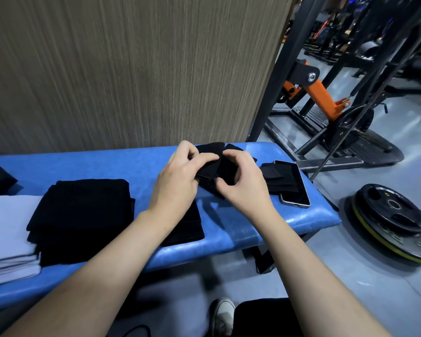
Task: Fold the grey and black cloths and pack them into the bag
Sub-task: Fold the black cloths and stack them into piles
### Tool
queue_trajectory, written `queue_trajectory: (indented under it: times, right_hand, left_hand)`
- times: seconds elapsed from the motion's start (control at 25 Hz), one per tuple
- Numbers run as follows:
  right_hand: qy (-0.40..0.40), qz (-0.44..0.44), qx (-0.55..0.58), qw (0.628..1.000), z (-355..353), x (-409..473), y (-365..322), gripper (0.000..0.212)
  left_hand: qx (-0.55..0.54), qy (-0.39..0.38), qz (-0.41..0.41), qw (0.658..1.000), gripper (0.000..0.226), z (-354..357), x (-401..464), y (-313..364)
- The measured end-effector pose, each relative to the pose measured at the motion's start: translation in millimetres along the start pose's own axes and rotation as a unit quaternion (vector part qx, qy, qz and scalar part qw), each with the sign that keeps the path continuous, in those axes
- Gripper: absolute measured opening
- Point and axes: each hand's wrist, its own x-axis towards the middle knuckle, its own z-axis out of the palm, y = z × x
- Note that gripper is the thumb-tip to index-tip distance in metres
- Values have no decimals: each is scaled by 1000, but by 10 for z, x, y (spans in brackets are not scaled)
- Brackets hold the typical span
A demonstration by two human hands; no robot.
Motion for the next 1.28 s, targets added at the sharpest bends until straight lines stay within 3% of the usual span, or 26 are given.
queue_trajectory:
  times: [0.24, 0.44, 0.56, 0.68, 0.92, 1.08, 1.28]
  right_hand:
    - [0, -14, 9, 1000, 39, 13, -5, 53]
    - [-10, -15, 26, 999, 6, 20, -14, 54]
    - [-11, -11, 42, 999, -36, 38, 6, 54]
    - [-14, -9, 56, 998, -61, 58, 28, 57]
    - [-25, 0, 61, 998, -50, 69, 32, 58]
    - [-33, 7, 36, 999, -41, 65, 30, 57]
    - [-22, 18, -6, 1000, -36, 76, 65, 54]
  left_hand:
    - [32, -66, -8, 997, 68, -72, -38, -81]
    - [133, -1, 61, 989, 77, -170, 24, -193]
    - [140, 5, 54, 989, 59, -235, 15, -238]
    - [115, 31, -1, 993, 37, -288, 2, -251]
    - [-84, -13, -108, 991, 44, -329, 0, -285]
    - [-280, -69, -147, 946, 61, -324, 6, -247]
    - [-367, -69, -198, 906, 58, -370, 33, -236]
